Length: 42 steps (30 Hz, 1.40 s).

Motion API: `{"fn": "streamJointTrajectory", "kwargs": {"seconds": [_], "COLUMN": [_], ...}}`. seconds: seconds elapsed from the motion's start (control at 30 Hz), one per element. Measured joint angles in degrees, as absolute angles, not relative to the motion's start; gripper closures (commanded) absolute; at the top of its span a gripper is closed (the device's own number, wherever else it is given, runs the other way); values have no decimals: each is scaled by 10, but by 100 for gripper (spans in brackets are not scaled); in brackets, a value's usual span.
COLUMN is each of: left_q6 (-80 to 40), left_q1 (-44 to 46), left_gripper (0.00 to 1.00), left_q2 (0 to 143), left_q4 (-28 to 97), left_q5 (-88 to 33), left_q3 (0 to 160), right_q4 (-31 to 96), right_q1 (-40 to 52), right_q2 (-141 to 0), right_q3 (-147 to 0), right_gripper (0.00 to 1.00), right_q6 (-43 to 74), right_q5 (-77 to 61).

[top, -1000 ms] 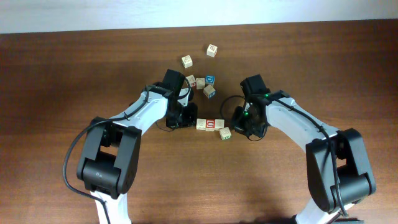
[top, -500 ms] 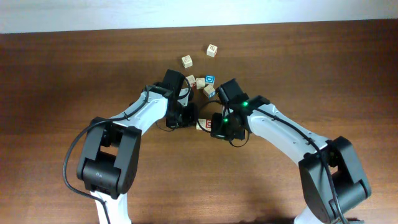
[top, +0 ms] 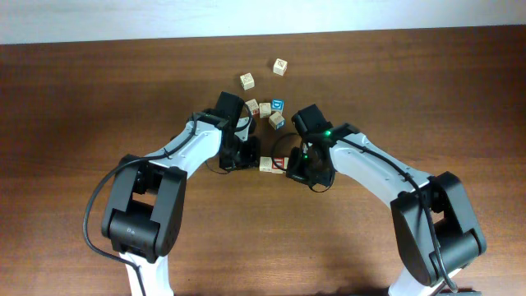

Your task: Rotate 4 blocks

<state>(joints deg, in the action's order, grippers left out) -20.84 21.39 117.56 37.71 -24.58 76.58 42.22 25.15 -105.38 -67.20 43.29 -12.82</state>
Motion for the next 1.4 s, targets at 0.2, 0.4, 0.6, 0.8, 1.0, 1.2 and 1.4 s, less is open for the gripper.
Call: {"fn": "streamJointTrajectory", "kwargs": {"seconds": [0.2,0.4,0.6,0.8,1.0,1.2,1.4], "left_q6": [-208,-208,-208,-208,-208,-208,-208], "left_q1": [214,214,214,214,214,214,214], "left_gripper": [100,100,100,100,100,100,100], "left_q2": [1176,1176,1176,1176,1176,1176,1176], "left_q4": [377,377,377,377,377,377,377], "left_q5": [-246,-246,-246,-246,-246,-246,-246], "left_q3": [766,766,766,766,766,766,766], "right_q4": [418,411,511,519,490,446,412], "right_q1": [251,233,229,202,202,196,184], "right_q2": [-1054,-1054,-1032,-1017,-1027,-1042,-1054], "right_q3": [-672,-672,-743,-715,-669,-668,-667], "right_gripper": [96,96,96,96,96,96,96], "right_q6": [435,430,377,425,476,480,477], "right_q5": [-114,-112,-116,-92,-55,-54,-57]}}
